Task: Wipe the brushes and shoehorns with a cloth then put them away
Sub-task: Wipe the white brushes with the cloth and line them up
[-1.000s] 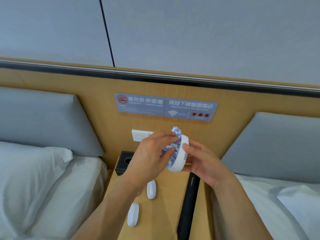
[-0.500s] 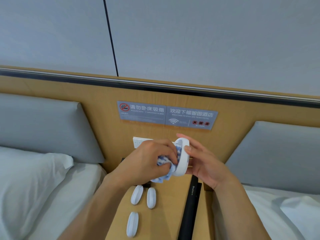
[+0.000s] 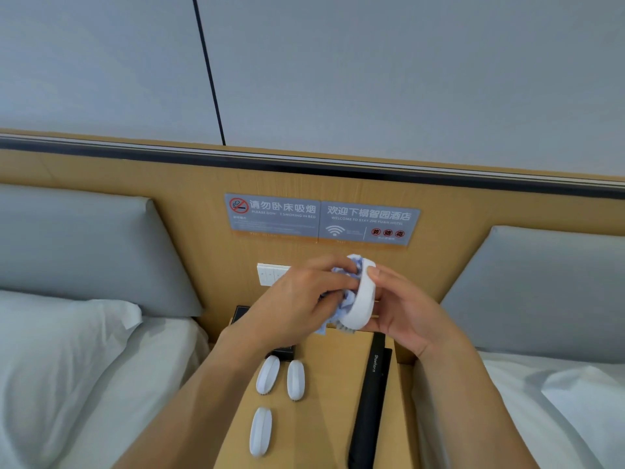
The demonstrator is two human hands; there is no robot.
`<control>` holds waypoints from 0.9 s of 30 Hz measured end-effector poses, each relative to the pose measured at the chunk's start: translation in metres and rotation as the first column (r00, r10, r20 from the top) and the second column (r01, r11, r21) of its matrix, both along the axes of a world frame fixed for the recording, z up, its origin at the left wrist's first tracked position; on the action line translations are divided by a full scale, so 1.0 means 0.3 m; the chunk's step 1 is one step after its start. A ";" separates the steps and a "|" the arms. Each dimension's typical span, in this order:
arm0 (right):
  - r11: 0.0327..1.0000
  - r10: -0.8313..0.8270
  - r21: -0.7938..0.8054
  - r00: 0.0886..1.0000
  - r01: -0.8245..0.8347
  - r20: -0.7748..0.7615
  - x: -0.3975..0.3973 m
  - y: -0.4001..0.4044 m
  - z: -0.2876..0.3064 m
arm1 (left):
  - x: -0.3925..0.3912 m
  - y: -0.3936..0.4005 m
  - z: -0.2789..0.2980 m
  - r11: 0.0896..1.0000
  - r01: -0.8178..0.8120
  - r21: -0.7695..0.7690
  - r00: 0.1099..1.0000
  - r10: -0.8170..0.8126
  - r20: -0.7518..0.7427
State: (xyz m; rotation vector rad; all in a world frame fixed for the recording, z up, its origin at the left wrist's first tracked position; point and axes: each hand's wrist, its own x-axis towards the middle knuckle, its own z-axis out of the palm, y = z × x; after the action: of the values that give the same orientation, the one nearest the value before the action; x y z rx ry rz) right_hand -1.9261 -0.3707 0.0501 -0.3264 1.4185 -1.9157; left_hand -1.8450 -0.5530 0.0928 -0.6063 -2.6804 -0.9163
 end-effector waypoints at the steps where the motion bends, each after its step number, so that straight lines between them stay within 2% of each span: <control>1: 1.000 -0.014 0.006 1.000 0.014 0.007 -0.001 0.005 -0.004 | 0.004 -0.002 -0.002 1.000 0.018 0.010 0.999 -0.018 0.031; 5: 0.999 -0.023 0.029 0.999 0.023 0.021 0.003 0.022 -0.008 | 0.023 -0.016 -0.008 0.990 0.070 0.118 0.981 -0.090 0.172; 9: 0.998 -0.062 0.026 0.996 0.060 0.071 0.011 0.011 -0.010 | 0.030 -0.033 -0.036 0.981 0.008 0.194 0.971 -0.054 0.233; 14: 0.983 -0.181 -0.003 0.969 0.184 0.168 0.032 -0.022 -0.010 | 0.056 0.013 -0.098 0.931 -0.197 0.308 0.973 0.149 0.175; 19: 0.941 -0.319 -0.035 0.919 0.336 0.230 0.067 -0.095 -0.016 | 0.069 0.056 -0.140 0.776 -0.437 0.454 0.898 0.401 0.179; 23: 0.880 -0.418 -0.112 0.865 0.461 0.279 0.099 -0.157 -0.023 | 0.063 0.086 -0.148 0.681 -0.529 0.507 0.829 0.542 0.138; 27: 0.823 -0.484 -0.154 0.818 0.546 0.312 0.124 -0.186 -0.031 | 0.048 0.076 -0.140 0.683 -0.542 0.491 0.815 0.570 0.106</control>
State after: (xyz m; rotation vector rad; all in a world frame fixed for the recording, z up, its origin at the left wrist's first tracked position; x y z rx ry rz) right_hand -1.8890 -0.4265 0.0407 0.2364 1.1753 -2.4746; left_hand -1.8306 -0.5303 0.0508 0.2963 -2.1933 -1.2899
